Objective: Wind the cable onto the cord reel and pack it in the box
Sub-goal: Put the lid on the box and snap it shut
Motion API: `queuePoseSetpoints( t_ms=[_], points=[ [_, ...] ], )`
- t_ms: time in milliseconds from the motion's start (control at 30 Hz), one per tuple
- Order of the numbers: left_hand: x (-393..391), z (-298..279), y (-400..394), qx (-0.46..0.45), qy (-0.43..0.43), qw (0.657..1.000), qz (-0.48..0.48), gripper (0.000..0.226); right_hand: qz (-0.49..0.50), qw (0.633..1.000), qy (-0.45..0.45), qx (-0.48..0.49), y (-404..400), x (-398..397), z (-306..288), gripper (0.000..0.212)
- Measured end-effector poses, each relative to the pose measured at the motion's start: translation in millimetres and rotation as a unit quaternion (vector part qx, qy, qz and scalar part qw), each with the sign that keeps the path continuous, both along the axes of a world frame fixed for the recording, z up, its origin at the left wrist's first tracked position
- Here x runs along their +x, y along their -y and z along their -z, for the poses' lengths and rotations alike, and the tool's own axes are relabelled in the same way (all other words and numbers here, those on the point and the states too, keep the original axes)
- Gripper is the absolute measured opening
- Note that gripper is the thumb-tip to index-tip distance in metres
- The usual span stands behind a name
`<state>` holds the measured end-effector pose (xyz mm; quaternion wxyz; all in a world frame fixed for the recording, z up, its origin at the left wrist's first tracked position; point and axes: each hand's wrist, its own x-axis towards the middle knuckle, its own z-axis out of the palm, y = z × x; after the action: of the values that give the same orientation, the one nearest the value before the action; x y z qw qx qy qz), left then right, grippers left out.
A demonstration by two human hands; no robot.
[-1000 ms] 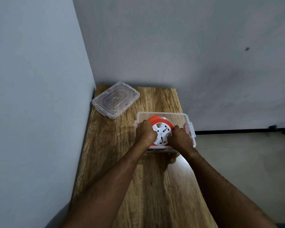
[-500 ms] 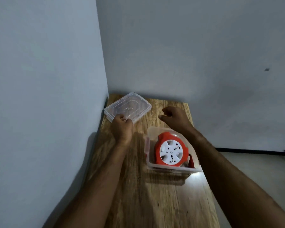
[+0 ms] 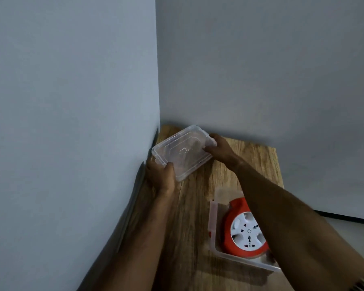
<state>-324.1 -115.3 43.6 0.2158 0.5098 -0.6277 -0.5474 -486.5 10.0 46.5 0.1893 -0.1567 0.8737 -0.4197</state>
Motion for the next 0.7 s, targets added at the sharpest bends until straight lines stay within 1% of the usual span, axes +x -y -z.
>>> queuePoseSetpoints(
  t_ms=[67, 133, 200, 233, 300, 367, 467, 533, 600, 700],
  points=[
    [-2, 4, 4, -0.004, 0.016, 1.0, 0.001, 0.069, -0.003, 1.0, -0.022, 0.02, 4, -13, 12, 0.058],
    [-5, 11, 5, -0.013, 0.019, 1.0, 0.014, 0.069, -0.006, 0.999, -0.031, 0.044, 10, -20, 18, 0.055],
    [-7, 16, 4, -0.006, -0.013, 0.999, 0.035, 0.067, -0.009, 0.997, -0.029, 0.065, 13, -23, 20, 0.053],
    [-7, 17, 3, 0.012, -0.039, 0.998, 0.04, 0.066, -0.009, 0.997, -0.033, 0.076, 14, -24, 21, 0.054],
    [-9, 19, 2, 0.033, -0.071, 0.996, 0.042, 0.065, 0.003, 0.995, -0.048, 0.093, 14, -24, 24, 0.06],
    [-8, 19, 3, 0.042, -0.078, 0.995, 0.034, 0.065, 0.026, 0.992, -0.051, 0.108, 11, -23, 25, 0.067],
    [-6, 22, 5, 0.059, -0.075, 0.995, 0.023, 0.064, 0.057, 0.989, -0.049, 0.126, 3, -22, 22, 0.067],
    [-4, 15, 4, 0.046, -0.068, 0.996, 0.022, 0.066, 0.054, 0.986, -0.068, 0.141, -3, -20, 12, 0.056],
    [-3, 1, 1, 0.021, -0.064, 0.997, 0.029, 0.066, 0.057, 0.986, -0.083, 0.135, -10, -15, 0, 0.046],
    [-1, -23, -7, -0.019, -0.073, 0.997, 0.036, 0.064, 0.098, 0.985, -0.091, 0.107, -30, -1, -21, 0.049]
  ],
)
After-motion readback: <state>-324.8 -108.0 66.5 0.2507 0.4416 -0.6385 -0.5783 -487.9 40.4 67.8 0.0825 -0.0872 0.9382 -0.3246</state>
